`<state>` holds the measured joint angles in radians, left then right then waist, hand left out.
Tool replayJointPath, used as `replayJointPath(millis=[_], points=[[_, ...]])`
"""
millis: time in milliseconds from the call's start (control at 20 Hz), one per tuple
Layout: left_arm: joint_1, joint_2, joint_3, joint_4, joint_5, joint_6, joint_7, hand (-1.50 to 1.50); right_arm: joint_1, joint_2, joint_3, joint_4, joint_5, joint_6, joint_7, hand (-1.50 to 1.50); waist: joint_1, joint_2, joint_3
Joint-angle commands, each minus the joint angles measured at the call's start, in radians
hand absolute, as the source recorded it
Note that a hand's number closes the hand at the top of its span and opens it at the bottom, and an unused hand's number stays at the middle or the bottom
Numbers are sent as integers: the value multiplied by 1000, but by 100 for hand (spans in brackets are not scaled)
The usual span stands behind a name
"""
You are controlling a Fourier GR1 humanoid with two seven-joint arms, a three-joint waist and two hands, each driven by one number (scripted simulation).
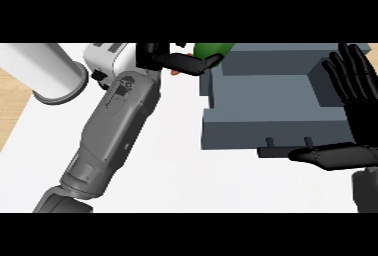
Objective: Pick up the cup, place it into the drawer and close the drawer
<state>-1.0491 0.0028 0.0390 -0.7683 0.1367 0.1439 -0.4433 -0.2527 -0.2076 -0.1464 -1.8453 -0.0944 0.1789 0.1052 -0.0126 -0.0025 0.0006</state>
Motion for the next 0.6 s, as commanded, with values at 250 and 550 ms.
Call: replayJointPath(millis=[250, 550], points=[[-253, -3, -148, 233, 101, 211, 182, 150, -45, -2, 8, 16, -2, 9, -17, -150, -45, 12, 0], [-323, -3, -207, 414, 127, 236, 198, 150, -92, -31, -25, 51, -60, 45, -6, -150, -85, 27, 1]])
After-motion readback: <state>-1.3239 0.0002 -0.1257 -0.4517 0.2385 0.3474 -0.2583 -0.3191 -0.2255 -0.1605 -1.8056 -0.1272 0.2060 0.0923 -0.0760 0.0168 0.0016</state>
